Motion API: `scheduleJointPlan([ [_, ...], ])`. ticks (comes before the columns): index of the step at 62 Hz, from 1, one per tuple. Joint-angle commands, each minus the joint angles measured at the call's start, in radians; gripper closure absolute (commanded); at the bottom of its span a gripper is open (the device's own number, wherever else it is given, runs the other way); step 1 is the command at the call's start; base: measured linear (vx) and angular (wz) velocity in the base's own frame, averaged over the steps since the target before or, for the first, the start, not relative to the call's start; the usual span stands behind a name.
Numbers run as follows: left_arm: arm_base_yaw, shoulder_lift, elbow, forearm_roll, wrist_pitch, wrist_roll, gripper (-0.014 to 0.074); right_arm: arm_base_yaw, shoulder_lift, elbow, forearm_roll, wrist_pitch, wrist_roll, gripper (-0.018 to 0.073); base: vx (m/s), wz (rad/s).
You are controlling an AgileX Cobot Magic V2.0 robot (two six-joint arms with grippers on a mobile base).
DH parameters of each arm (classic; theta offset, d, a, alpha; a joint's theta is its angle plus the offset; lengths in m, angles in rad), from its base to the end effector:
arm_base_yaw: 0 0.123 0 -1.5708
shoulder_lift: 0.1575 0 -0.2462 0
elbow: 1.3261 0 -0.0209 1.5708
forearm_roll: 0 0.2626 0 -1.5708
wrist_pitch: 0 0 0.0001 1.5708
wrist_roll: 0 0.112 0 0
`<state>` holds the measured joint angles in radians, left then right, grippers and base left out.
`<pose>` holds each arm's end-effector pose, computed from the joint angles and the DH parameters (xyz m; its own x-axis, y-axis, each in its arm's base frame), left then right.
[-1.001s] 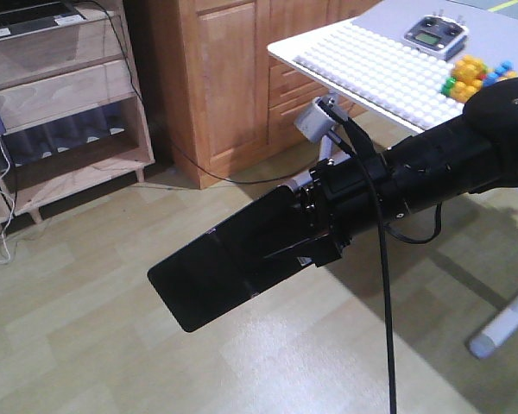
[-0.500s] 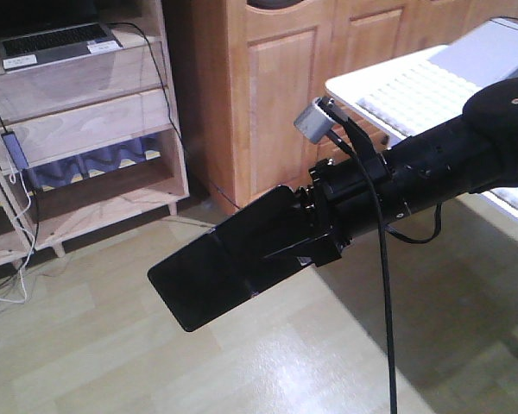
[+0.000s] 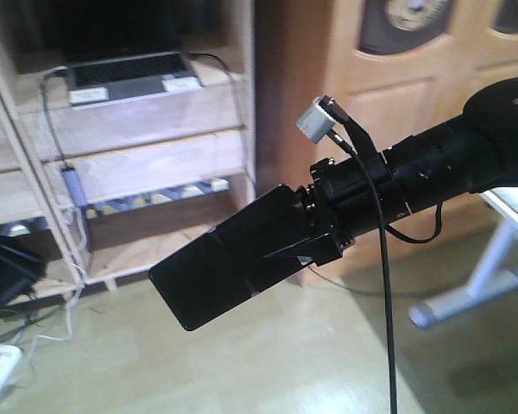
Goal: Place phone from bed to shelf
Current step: 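Hold the phone in the right gripper while the base drives to the shelf, then carry the phone up toward the upper shelf above the laptop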
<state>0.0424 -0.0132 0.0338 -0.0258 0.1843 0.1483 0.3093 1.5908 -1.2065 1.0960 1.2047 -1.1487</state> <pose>0.1281 0.0049 0.1835 -0.1210 0.1176 -0.9857 -0.0230 0.9924 0.1212 0.2812 0.1875 0.2510 -0.5061 -0.4626 -0.7279 -0.8613 0.2263 0.4550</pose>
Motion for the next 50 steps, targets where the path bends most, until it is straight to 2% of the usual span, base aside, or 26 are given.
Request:
scheduleJointPlan([
  [1,-0.004,-0.013,-0.021,-0.009,-0.072,-0.006,0.0595,0.0,-0.044,-0.028,0.078,0.081,-0.008,0.0561,0.51,0.43],
  [26,-0.004,-0.013,-0.021,-0.009,-0.072,-0.006,0.0595,0.0,-0.044,-0.028,0.078,0.081,-0.008,0.0561,0.49,0.39],
  [50,-0.004,-0.013,-0.021,-0.009,-0.072,-0.006,0.0595,0.0,-0.044,-0.028,0.078,0.079,-0.008,0.0561,0.42,0.17],
])
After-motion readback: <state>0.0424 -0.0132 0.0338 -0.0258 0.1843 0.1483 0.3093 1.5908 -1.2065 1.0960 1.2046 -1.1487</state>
